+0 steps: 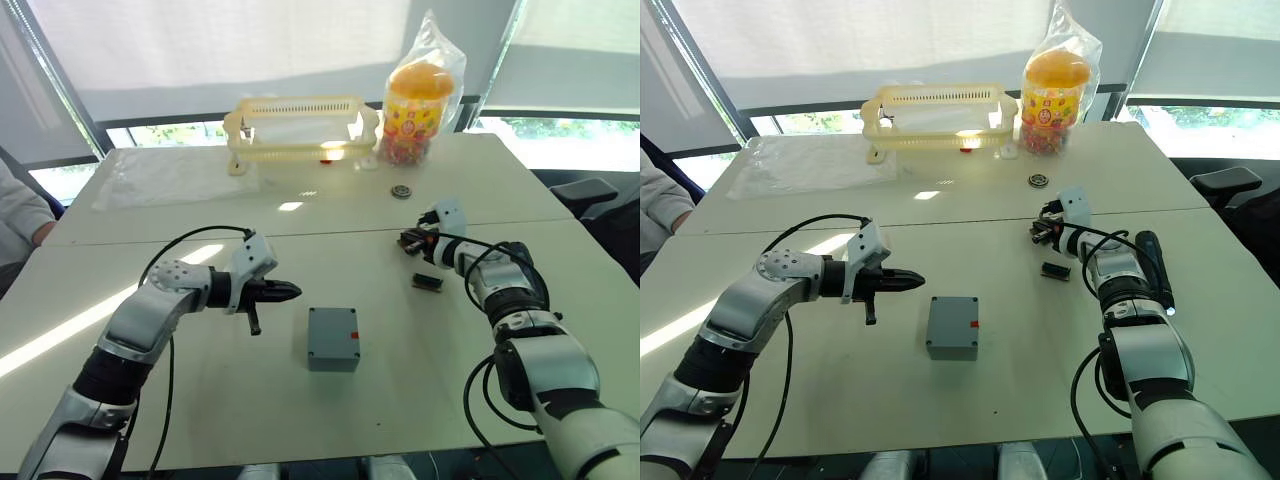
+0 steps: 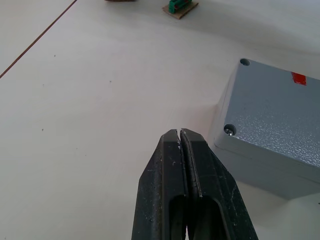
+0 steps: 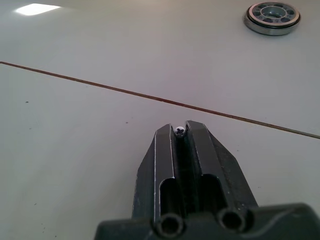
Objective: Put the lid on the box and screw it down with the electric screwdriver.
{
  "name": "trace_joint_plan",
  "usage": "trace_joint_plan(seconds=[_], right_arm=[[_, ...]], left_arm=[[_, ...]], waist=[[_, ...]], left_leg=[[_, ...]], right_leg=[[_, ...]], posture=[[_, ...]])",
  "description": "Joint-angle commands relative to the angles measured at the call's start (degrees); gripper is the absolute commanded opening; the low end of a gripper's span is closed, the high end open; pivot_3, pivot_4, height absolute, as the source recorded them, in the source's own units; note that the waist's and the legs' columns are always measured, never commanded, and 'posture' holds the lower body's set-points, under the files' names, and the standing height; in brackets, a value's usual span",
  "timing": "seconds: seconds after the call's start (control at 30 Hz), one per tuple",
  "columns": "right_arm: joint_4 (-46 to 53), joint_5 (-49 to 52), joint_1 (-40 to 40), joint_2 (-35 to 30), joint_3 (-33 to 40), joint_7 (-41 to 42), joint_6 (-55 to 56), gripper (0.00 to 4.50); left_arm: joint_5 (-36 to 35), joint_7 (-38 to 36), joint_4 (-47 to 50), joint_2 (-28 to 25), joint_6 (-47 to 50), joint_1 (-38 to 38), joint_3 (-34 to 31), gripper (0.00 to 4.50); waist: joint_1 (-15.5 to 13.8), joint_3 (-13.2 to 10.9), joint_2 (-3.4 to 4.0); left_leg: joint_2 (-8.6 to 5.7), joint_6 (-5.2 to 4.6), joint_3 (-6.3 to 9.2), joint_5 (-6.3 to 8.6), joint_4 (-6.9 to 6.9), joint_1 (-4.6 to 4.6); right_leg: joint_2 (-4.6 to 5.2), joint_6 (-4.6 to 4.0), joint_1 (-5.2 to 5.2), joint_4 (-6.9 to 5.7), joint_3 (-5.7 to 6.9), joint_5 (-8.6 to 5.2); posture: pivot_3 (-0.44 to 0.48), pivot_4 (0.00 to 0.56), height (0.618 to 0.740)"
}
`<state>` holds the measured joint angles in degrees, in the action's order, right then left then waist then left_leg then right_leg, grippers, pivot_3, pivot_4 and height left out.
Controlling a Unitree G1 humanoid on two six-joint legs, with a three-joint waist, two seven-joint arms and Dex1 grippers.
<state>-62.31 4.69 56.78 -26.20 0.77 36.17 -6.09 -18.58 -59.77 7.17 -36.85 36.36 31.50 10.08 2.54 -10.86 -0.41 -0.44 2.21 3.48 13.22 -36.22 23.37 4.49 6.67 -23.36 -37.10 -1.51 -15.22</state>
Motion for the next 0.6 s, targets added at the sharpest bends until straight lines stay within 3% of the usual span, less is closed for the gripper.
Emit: trace_joint_plan(seconds=[0.03,0.23,0.47,0.5,0.6], right_arm=[[5.1,0.2,-1.2,-0.7,0.1,3.5,-2.5,0.05],[13.8,-0.1,-5.3,-1.6,-1.0,7.7,-8.1,0.05],[15.0,-0.7,-6.1,-2.0,-1.2,7.5,-9.6,0.05],[15.0,-0.7,-6.0,-2.1,-1.1,7.5,-9.6,0.78],[15.0,-0.9,-5.9,-2.3,-1.2,7.5,-9.9,2.04]], left_arm=[[0.1,-0.6,0.3,-0.2,-1.7,1.1,-0.1,0.0],[0.2,-1.1,-0.1,0.2,-2.0,1.3,0.7,0.0],[0.8,-1.5,-0.8,1.0,-2.3,1.9,1.1,0.0],[0.8,-1.6,-1.0,1.1,-2.4,2.0,1.1,0.0],[0.8,-1.7,-1.1,1.0,-2.6,2.1,1.2,0.0]], waist=[[0.0,0.0,0.0],[0.0,0.0,0.0],[0.0,0.0,0.0],[-0.1,0.0,0.0],[0.0,0.0,0.0]], left_leg=[[0.0,0.0,0.0,0.0,0.0,0.0],[0.0,0.0,0.01,0.0,0.0,0.0],[0.0,0.0,0.0,0.0,-0.01,0.0],[0.0,0.0,0.01,0.0,-0.01,0.0],[-0.01,0.0,0.0,0.0,-0.01,0.0]], right_leg=[[0.0,0.0,0.0,0.0,0.0,0.0],[0.0,0.0,0.0,-0.02,0.01,0.0],[0.0,0.0,0.0,-0.01,0.0,0.0],[0.0,0.0,0.0,-0.01,0.01,0.0],[0.01,0.0,0.0,-0.01,0.0,0.0]], posture=[[0.0,0.15,0.74],[0.0,0.15,0.74],[0.0,0.15,0.74],[0.0,0.15,0.74],[0.0,0.15,0.74]])
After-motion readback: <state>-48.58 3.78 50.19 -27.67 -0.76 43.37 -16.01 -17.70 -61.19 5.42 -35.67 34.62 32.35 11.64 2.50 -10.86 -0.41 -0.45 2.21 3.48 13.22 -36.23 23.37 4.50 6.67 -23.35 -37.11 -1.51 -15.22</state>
